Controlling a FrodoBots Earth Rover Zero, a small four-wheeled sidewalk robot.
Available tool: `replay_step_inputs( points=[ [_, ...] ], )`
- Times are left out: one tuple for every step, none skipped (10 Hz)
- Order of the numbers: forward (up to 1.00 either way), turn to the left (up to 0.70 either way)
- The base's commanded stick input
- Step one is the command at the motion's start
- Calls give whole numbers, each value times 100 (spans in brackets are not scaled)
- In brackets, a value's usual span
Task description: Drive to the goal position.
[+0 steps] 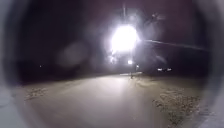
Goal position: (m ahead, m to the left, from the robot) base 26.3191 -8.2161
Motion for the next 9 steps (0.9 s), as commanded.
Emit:
replay_step_inputs(
  points=[
    [57, 0],
    [70, 0],
    [70, 0],
    [70, 0],
    [70, 0],
    [70, 35],
    [70, 35],
    [70, 35],
    [70, 35]
  ],
)
